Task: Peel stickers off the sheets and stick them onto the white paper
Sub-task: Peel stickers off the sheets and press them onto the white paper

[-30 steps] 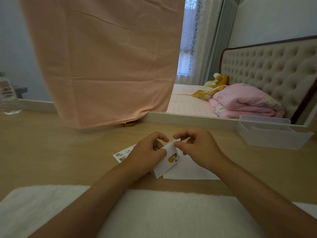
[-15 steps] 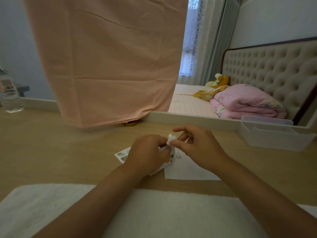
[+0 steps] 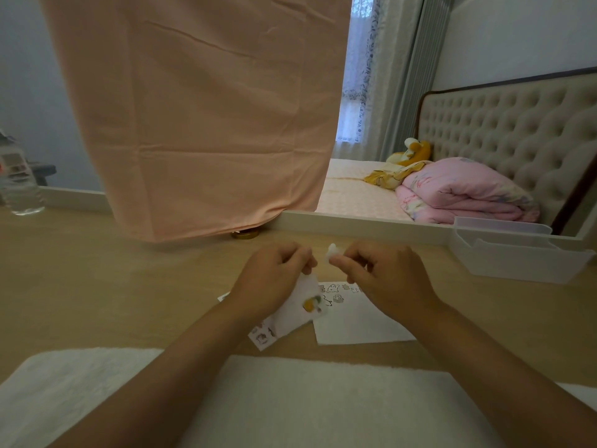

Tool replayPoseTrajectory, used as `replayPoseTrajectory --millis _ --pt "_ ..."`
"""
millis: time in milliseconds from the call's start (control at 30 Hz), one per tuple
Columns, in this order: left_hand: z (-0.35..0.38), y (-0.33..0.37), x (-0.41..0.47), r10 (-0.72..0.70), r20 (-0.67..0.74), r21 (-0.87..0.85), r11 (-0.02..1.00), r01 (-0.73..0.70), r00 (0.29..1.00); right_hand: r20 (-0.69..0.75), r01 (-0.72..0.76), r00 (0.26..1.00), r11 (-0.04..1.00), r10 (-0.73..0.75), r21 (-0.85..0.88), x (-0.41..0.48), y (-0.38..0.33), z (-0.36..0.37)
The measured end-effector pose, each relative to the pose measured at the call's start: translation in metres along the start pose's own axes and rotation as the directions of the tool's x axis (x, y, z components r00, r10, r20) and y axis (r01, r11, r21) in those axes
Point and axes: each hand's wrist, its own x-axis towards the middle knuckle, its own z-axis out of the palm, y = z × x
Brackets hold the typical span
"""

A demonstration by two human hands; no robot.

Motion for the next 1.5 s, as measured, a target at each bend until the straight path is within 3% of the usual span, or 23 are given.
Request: replayPoseTrajectory --millis 67,133,267,467,633,733,833,867,900,967,1067,1167,1333,1500 --pt "0.002 0.002 -0.002 0.021 0.030 -0.008 1.000 -0.021 0.999 -0.027 0.211 0.976 0.965 -0.218 -0.153 -0.002 0.008 0.001" --pt "0.001 0.003 -0.002 0.004 0.057 -0.037 0.999 -0.002 0.998 -0.039 0.325 0.939 0.921 -0.341 -0.214 -0.003 0.014 0.002" --pt "-0.002 0.015 -0.004 -0.166 0.242 -0.167 0.963 0.209 0.956 -0.043 0.473 0.862 0.832 -0.505 -0.291 0.000 0.015 0.001" --pt "-0.008 0.010 -0.002 -0.246 0.414 -0.167 0.926 0.338 0.877 0.055 0.595 0.781 0.713 -0.623 -0.372 0.003 0.018 -0.006" --pt "-0.002 0.011 -0.002 -0.278 0.292 -0.239 0.905 0.351 0.915 0.110 0.618 0.765 0.677 -0.634 -0.400 0.006 0.020 -0.008" --pt "-0.002 0.010 -0.003 -0.304 0.165 -0.332 0.878 0.343 0.938 0.108 0.483 0.869 0.781 -0.482 -0.396 0.003 0.022 -0.009" --pt "-0.002 0.009 -0.003 -0.302 0.137 -0.410 0.850 0.331 0.944 0.023 0.043 0.999 0.991 -0.040 -0.124 -0.004 0.010 -0.003" --pt "0.000 0.009 -0.003 -0.303 0.144 -0.439 0.834 0.335 0.942 0.059 -0.134 0.990 0.989 0.130 0.056 -0.004 0.005 0.000" --pt "0.001 0.010 -0.004 -0.302 0.153 -0.465 0.818 0.338 0.941 0.138 -0.294 0.954 0.925 0.267 0.240 -0.003 -0.002 0.001" --pt "0.004 0.012 -0.005 -0.292 0.162 -0.492 0.804 0.334 0.943 0.291 -0.481 0.876 0.745 0.385 0.463 0.000 -0.015 0.001" --pt "0.008 0.014 -0.008 -0.255 0.154 -0.512 0.806 0.298 0.955 0.322 -0.561 0.826 0.620 0.463 0.548 0.001 -0.024 0.001" --pt "0.009 0.017 -0.011 -0.230 0.151 -0.529 0.803 0.275 0.961 0.276 -0.593 0.791 0.575 0.546 0.563 0.002 -0.025 0.003" --pt "0.015 0.016 -0.012 -0.209 0.086 -0.482 0.847 0.224 0.974 0.229 -0.580 0.801 0.623 0.553 0.525 0.001 -0.026 0.004" --pt "0.018 0.014 -0.012 -0.189 -0.034 -0.477 0.866 0.150 0.981 0.315 -0.629 0.776 0.630 0.547 0.455 0.003 -0.027 -0.001"
